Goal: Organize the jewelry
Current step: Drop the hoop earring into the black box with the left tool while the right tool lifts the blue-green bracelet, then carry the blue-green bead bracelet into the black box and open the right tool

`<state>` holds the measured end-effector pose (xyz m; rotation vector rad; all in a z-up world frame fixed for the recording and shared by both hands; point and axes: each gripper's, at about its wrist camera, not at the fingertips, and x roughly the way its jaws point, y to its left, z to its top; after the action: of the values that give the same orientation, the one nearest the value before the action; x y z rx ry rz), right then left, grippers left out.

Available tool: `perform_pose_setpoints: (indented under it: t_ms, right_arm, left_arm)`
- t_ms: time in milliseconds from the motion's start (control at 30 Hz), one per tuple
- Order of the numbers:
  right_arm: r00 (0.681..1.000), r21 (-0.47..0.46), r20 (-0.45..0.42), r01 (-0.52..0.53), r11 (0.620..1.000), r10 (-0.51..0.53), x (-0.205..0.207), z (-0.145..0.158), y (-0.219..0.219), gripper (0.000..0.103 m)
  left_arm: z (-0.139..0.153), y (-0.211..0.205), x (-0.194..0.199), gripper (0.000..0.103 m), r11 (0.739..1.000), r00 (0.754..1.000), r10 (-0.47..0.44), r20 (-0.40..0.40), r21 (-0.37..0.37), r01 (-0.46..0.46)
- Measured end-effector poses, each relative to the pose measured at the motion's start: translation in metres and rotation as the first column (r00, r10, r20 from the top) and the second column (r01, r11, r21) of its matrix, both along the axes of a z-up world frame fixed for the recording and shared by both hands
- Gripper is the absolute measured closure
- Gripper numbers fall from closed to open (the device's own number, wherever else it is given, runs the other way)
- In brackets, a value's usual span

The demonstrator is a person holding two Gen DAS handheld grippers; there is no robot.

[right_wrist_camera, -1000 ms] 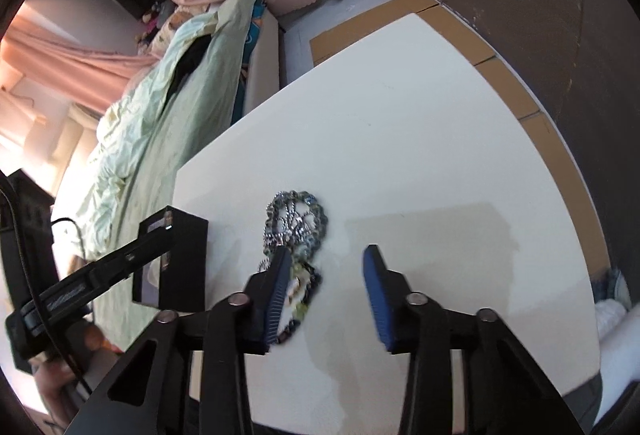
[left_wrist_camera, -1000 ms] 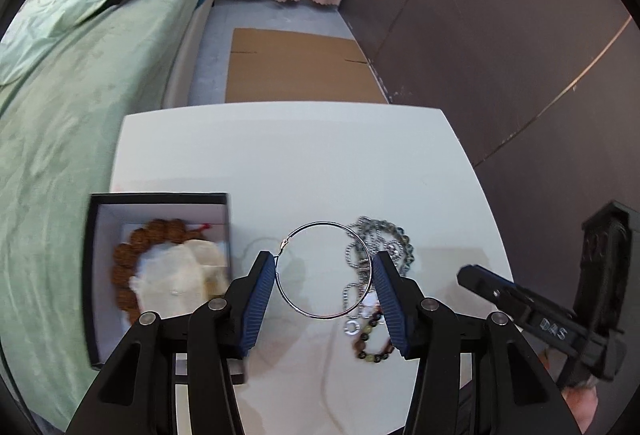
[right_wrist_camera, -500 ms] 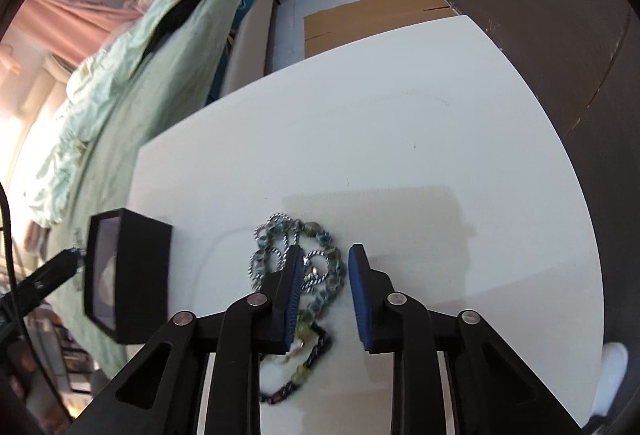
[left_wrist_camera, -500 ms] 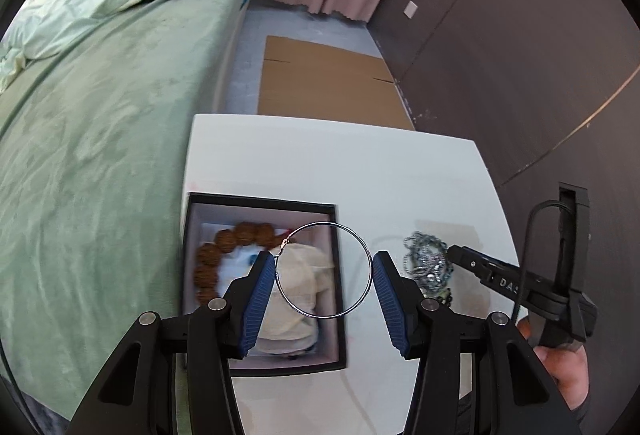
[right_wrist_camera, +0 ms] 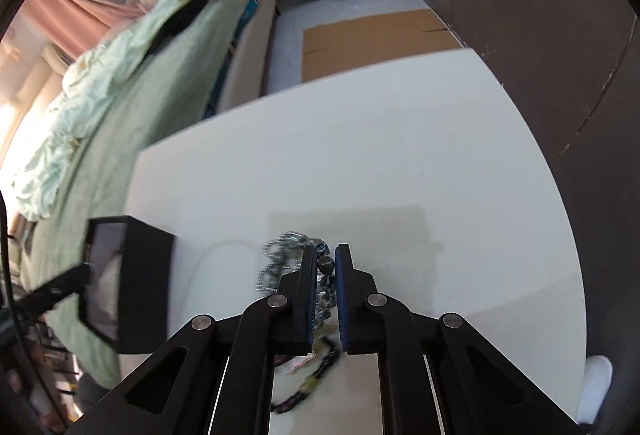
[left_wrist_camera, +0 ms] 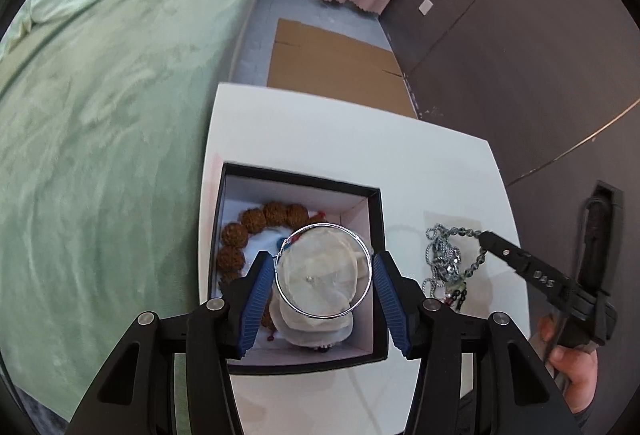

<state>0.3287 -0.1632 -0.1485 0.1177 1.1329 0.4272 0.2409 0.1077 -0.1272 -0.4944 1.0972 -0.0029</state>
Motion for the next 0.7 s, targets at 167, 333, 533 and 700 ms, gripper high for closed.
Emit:
perform_pose_setpoints:
  t_ms: [167,333,533,700]
  right_arm:
    - [0.999,0.060,0.043,-0.027,0.998,0.025,-0.013,0.031,0.008,0.093]
    - [0.995,0.093,0.089,-0.059,0.994,0.051,-0.024,0.056,0.022,0.093]
    - [0.987,0.135,0.129,-0.110,0.985,0.092,-0.037,0.082,0.045,0.093]
    - [0.981,0.154,0.147,-0.153,0.976,0.130,-0.049,0.095,0.068,0.093]
  left_arm:
    - [0.006,0.008,-0.011,0.025,0.999,0.999,0.030,0.036,-0.011,-0.030]
    - [0.014,0.019,-0.024,0.025,0.998,0.996,0.058,0.061,-0.022,-0.057]
    - [0.023,0.029,-0.037,0.025,0.997,0.993,0.073,0.088,-0.037,-0.070]
    - [0.030,0.036,-0.046,0.025,0.996,0.991,0.080,0.105,-0.043,-0.075]
